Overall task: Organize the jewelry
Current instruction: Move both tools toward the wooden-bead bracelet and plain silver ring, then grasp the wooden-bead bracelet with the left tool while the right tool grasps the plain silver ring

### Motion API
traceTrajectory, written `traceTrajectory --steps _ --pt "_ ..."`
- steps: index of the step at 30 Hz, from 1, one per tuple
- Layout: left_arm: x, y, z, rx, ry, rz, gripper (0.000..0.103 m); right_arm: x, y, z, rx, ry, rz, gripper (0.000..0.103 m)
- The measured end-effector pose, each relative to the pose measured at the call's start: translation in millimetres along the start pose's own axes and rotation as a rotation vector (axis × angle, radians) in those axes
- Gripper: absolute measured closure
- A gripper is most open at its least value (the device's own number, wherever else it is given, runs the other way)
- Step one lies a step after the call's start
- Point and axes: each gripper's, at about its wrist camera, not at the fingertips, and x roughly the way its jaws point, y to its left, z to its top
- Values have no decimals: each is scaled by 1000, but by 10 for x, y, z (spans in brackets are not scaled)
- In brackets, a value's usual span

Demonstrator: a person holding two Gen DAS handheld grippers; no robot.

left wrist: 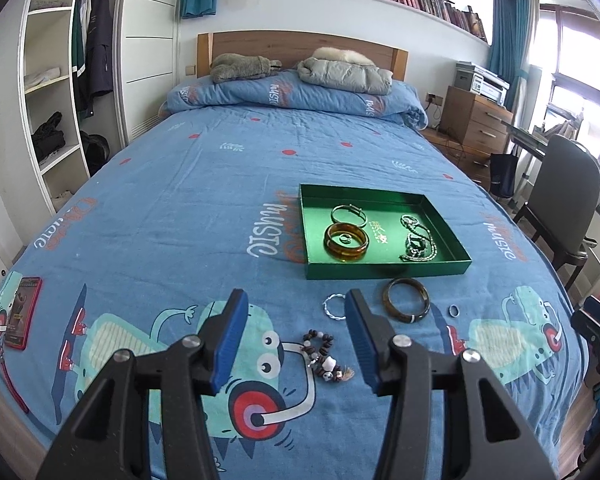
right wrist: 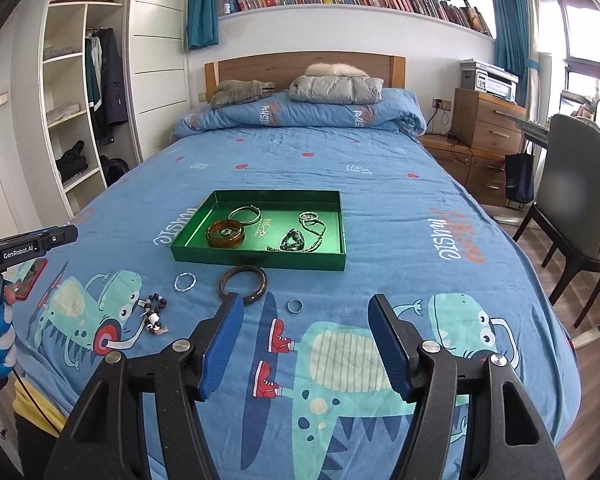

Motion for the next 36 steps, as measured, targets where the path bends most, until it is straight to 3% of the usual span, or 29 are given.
traceTrajectory --steps 9,14,23,36 --pt "34 281 -88 -36 -16 39 55 98 -216 -79 37 1 -19 39" --pt "140 321 -167 -43 8 9 55 255 -349 -142 68 19 -15 39" --pt "698 72 -549 -32 132 -62 55 671 -404 -309 89 89 18 39" --pt "1385 -176 -837 -17 263 -68 55 1548 -207 -408 49 198 112 39"
